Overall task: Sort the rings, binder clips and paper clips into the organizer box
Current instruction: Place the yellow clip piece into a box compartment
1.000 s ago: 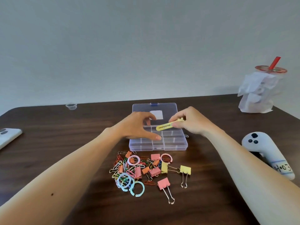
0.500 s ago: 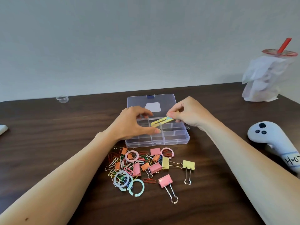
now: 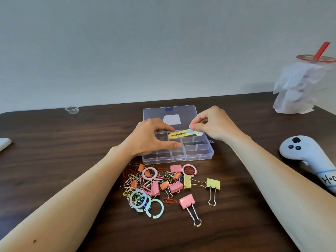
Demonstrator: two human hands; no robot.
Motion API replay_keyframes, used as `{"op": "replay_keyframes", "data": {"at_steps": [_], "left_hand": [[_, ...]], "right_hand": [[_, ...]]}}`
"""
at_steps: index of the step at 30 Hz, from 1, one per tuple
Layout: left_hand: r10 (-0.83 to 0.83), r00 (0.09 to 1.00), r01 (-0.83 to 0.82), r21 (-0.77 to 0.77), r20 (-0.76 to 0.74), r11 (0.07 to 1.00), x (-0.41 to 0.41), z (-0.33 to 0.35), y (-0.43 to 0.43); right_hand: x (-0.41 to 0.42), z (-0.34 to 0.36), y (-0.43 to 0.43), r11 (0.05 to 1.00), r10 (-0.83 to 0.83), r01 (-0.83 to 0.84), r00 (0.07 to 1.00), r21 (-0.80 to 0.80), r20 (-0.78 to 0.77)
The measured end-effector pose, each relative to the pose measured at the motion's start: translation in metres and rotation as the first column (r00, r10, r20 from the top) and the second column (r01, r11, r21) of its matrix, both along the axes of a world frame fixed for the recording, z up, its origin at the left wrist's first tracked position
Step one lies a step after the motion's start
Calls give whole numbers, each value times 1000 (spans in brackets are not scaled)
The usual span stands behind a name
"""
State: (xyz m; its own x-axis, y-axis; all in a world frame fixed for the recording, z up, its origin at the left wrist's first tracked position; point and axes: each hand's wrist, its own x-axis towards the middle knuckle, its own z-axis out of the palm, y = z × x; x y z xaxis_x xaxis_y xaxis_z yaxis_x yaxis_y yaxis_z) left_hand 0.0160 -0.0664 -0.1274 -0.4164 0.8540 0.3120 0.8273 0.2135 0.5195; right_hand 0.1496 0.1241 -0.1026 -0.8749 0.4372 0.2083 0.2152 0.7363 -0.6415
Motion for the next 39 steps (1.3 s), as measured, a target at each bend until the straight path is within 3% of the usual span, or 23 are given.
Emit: {"op": "replay_keyframes", "data": {"at_steps": [12, 18, 22, 31, 39], "left_hand": [[-13, 1000, 13, -25, -6, 1000, 3, 1, 0], [-11, 999, 8, -62, -49, 998, 6, 2, 2], [0, 998, -5, -78, -60, 997, 8, 3, 2], [13, 999, -16, -75, -51, 997, 8, 9, 0], [3, 990, -3, 0, -141, 1000, 22, 24, -5]], "right_hand": [[0, -2, 2, 1000, -18, 18, 999, 7, 32], [2, -4, 6, 983, -92, 106, 991, -148, 100], [1, -4, 5, 982, -93, 114, 986, -149, 138], [6, -4, 9, 971, -68, 81, 996, -223, 62], [16, 12, -5, 994, -69, 69, 998, -83, 3]]}}
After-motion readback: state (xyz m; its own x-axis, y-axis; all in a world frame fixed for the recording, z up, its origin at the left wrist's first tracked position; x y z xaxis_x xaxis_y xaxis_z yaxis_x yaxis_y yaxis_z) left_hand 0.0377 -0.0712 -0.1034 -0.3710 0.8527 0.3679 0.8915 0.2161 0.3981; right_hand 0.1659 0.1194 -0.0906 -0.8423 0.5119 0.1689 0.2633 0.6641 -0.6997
